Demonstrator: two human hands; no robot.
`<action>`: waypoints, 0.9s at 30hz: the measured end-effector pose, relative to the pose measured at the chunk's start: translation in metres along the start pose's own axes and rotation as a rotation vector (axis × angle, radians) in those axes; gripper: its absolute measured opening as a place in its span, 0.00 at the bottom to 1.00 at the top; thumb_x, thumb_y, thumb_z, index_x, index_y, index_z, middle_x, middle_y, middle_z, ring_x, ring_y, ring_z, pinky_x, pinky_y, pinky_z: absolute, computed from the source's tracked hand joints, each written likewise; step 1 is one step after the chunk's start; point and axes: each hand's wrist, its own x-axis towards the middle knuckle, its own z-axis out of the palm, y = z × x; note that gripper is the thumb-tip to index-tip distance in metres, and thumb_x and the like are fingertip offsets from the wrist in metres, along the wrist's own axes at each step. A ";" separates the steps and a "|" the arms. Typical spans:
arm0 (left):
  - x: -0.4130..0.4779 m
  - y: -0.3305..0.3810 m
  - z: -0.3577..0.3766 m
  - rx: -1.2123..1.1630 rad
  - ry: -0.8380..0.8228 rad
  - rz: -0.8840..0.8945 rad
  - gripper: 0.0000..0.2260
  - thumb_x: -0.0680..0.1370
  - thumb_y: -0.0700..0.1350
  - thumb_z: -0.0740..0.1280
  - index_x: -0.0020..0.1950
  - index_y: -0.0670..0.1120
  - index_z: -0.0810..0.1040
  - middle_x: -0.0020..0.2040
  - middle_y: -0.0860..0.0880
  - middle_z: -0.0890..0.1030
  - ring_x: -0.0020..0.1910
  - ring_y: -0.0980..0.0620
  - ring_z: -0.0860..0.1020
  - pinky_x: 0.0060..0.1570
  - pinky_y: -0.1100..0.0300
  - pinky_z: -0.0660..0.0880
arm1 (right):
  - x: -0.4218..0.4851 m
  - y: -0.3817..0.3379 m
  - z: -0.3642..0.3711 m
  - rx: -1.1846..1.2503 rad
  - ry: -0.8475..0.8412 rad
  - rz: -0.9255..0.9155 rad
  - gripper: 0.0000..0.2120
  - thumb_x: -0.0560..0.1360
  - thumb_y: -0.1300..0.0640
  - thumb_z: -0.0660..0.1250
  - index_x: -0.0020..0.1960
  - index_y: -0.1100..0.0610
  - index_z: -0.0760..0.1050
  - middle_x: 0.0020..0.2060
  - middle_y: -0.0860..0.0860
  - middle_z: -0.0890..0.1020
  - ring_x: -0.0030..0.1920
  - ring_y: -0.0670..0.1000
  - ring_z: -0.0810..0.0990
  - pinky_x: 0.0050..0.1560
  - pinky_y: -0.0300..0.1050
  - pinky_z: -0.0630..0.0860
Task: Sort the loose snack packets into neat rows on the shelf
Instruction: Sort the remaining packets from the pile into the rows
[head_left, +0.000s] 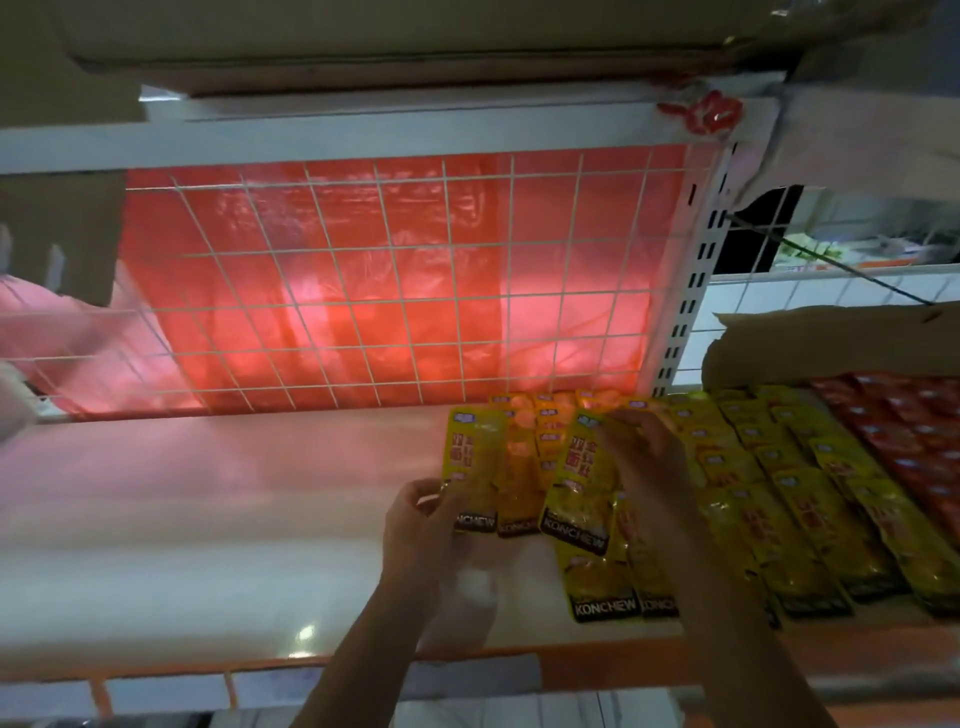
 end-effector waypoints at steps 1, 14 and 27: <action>-0.002 -0.001 0.002 0.078 0.028 0.023 0.08 0.74 0.43 0.73 0.49 0.44 0.77 0.40 0.43 0.84 0.34 0.39 0.81 0.34 0.45 0.79 | 0.002 0.002 -0.001 -0.011 -0.004 0.002 0.07 0.73 0.58 0.71 0.47 0.47 0.78 0.43 0.55 0.81 0.41 0.54 0.78 0.41 0.49 0.75; -0.011 -0.014 0.009 0.936 0.042 0.356 0.12 0.73 0.59 0.68 0.42 0.51 0.77 0.38 0.55 0.81 0.40 0.52 0.80 0.41 0.58 0.76 | -0.007 0.005 0.009 -0.263 -0.124 -0.070 0.11 0.76 0.57 0.66 0.58 0.50 0.78 0.26 0.44 0.71 0.24 0.45 0.68 0.28 0.42 0.66; -0.022 -0.011 0.019 0.767 -0.124 0.478 0.09 0.77 0.55 0.65 0.49 0.52 0.80 0.40 0.56 0.83 0.36 0.61 0.81 0.41 0.60 0.79 | -0.020 0.004 0.025 -0.407 -0.190 -0.104 0.16 0.77 0.56 0.65 0.65 0.54 0.75 0.49 0.50 0.81 0.36 0.39 0.75 0.32 0.26 0.66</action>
